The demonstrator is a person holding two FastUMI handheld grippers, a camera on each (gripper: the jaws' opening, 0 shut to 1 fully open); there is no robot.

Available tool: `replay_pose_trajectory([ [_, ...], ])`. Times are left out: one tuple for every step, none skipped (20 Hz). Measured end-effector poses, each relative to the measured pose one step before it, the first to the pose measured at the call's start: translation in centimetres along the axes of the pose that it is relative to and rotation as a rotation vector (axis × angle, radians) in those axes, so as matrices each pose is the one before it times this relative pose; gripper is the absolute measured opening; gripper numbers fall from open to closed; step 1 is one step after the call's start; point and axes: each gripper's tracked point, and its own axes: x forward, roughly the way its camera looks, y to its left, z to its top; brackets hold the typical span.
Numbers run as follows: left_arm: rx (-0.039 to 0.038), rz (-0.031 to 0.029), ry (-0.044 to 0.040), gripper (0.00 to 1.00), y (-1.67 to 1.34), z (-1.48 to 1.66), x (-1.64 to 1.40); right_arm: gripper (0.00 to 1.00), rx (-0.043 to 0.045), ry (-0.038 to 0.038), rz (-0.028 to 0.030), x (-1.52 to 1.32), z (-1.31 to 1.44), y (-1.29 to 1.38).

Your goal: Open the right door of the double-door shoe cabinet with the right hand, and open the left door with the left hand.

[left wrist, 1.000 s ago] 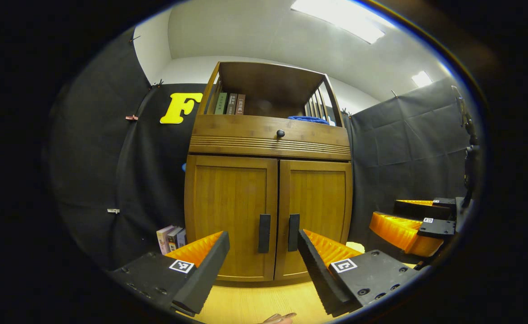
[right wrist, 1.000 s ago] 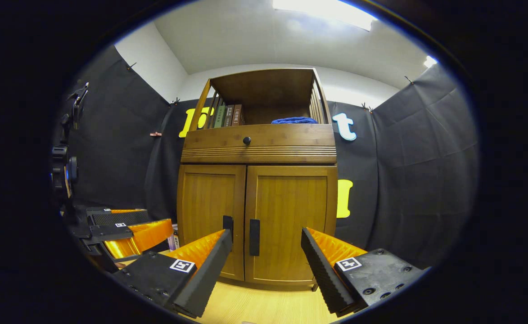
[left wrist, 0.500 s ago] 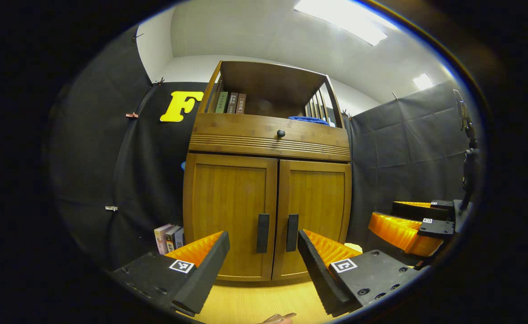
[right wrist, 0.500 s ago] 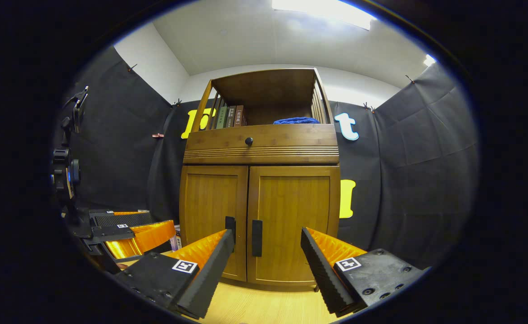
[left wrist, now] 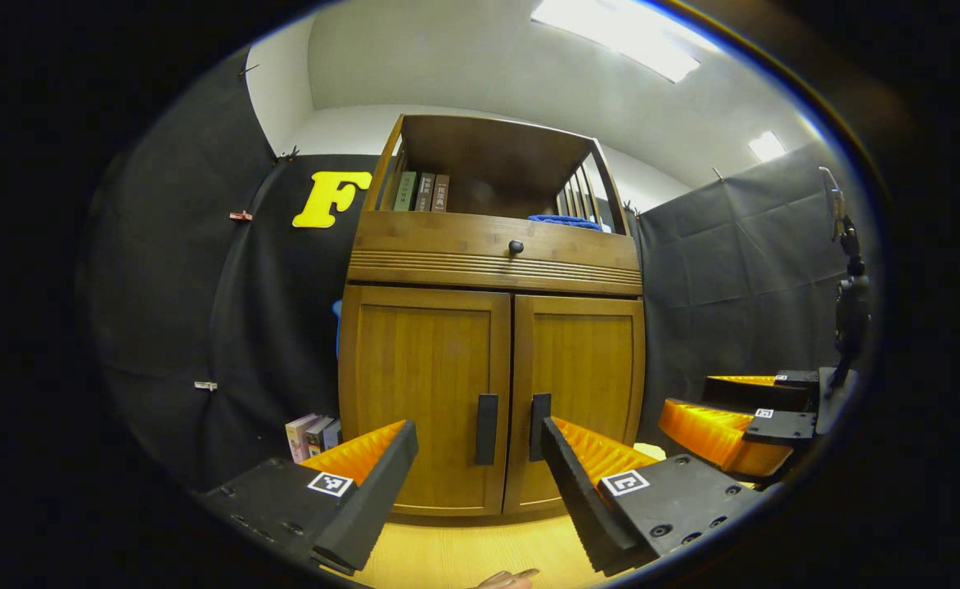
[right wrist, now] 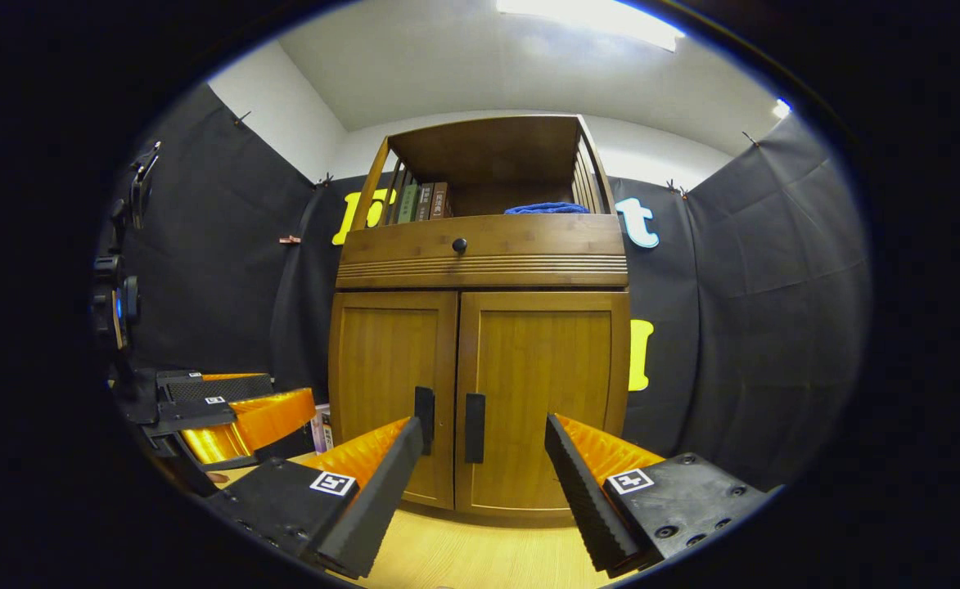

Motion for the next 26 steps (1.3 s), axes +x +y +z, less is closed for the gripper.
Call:
replay_pose_trajectory([
  [-0.00053, 0.00083, -0.00298, 0.94, 0.045, -0.066, 0.16, 0.95, 0.00309, 0.00031, 0.00127, 0.396, -0.024, 0.117],
  [0.00043, 0.00255, -0.00061, 0.94, 0.123, 0.047, 0.115, 0.95, 0.00331, 0.00013, 0.00157, 0.461, -0.151, 0.173],
  [0.0013, -0.00097, 0.00293, 0.94, -0.038, -0.191, 0.139, 0.95, 0.0021, -0.00065, 0.00016, 0.652, -0.111, 0.158],
  [-0.00035, -0.00185, 0.00224, 0.94, -0.036, -0.043, 0.004, 0.95, -0.0014, 0.00318, -0.0002, 0.736, -0.269, 0.114],
  [-0.00188, -0.00346, 0.00058, 0.94, 0.019, 0.018, -0.047, 0.95, -0.00286, 0.0086, 0.00126, 0.704, -0.385, 0.148],
  [-0.0017, -0.00273, -0.00076, 0.94, 0.046, 0.05, -0.092, 0.95, 0.00229, 0.01148, 0.00282, 0.595, -0.506, 0.191],
  [-0.00024, -0.0009, -0.00285, 0.92, 0.058, -0.061, -0.129, 0.95, 0.00693, 0.01061, 0.00862, 0.906, -0.433, 0.326],
  [0.00277, 0.00109, -0.00225, 0.94, 0.169, 0.03, -0.222, 0.96, 0.00771, 0.00965, 0.0087, 0.755, -0.415, 0.412],
  [0.00409, 0.00232, -0.00292, 0.94, 0.216, 0.0, -0.104, 0.95, 0.00252, 0.00625, 0.00674, 0.655, -0.444, 0.332],
  [0.00533, -0.00031, -0.0023, 0.95, 0.089, 0.009, -0.154, 0.95, -0.00486, 0.00315, -0.00053, 0.697, -0.439, 0.138],
  [0.00413, -0.00153, -0.00121, 0.94, 0.039, -0.135, -0.144, 0.96, -0.00924, 0.00084, -0.00198, 0.885, -0.373, 0.07],
  [0.00329, -0.00399, 0.00025, 0.94, -0.018, -0.05, -0.128, 0.96, -0.01002, 0.00122, 0.00217, 0.972, -0.553, 0.011],
  [0.00229, -0.00274, -0.00021, 0.94, 0.104, -0.137, -0.136, 0.96, -0.00486, 0.00474, 0.00031, 1.021, -0.497, 0.071],
  [0.00224, 0.00217, -0.00215, 0.92, 0.045, -0.102, -0.01, 0.96, 0.00456, 0.00353, -0.00261, 0.851, -0.473, -0.009],
  [0.00541, 0.00123, -0.00065, 0.92, 0.116, -0.151, -0.009, 0.95, 0.01035, 0.00284, -0.00027, 0.806, -0.463, 0.037],
  [0.00681, -0.00475, -0.00246, 0.94, -0.077, -0.035, -0.035, 0.95, 0.01263, 0.00848, -0.00198, 0.873, -0.511, -0.047],
  [0.00371, -0.00862, -0.00352, 0.94, -0.204, -0.127, 0.108, 0.95, 0.01166, 0.01494, -0.00573, 0.846, -0.57, -0.098],
  [-0.0021, -0.01078, -0.00138, 0.92, -0.167, -0.096, 0.048, 0.95, 0.00617, 0.01561, -0.00391, 0.876, -0.648, -0.091],
  [-0.00399, -0.01194, 0.00411, 0.94, -0.076, -0.321, 0.032, 0.95, 0.00157, 0.0104, -0.00057, 0.917, -0.489, 0.059],
  [-0.00462, -0.00888, 0.0065, 0.92, -0.054, -0.299, 0.008, 0.95, -0.00101, 0.00632, -0.00121, 0.835, -0.388, 0.021],
  [-0.00141, -0.00655, 0.00643, 0.92, 0.004, -0.354, 0.17, 0.95, -0.00082, 0.01075, -0.00781, 0.721, -0.448, -0.12],
  [0.00106, -0.00011, 0.00181, 0.92, 0.106, -0.242, 0.108, 0.95, 0.0013, 0.00403, -0.00776, 0.673, -0.22, -0.116],
  [0.00105, 0.00637, 0.00206, 0.94, 0.228, -0.246, 0.161, 0.96, 0.00546, -0.0054, -0.00247, 0.538, -0.189, 0.103],
  [0.00098, 0.00505, 0.00606, 0.94, 0.219, -0.36, 0.254, 0.95, 0.00318, -0.00936, 0.00047, 0.553, 0.007, 0.122],
  [-0.00086, -0.00018, 0.00924, 0.94, 0.106, -0.511, 0.224, 0.96, -0.00305, -0.01142, -0.00567, 0.534, 0.015, 0.08],
  [-0.00342, -0.00311, 0.01127, 0.94, 0.025, -0.394, 0.195, 0.95, -0.01149, -0.01353, -0.01302, 0.631, 0.19, -0.131],
])
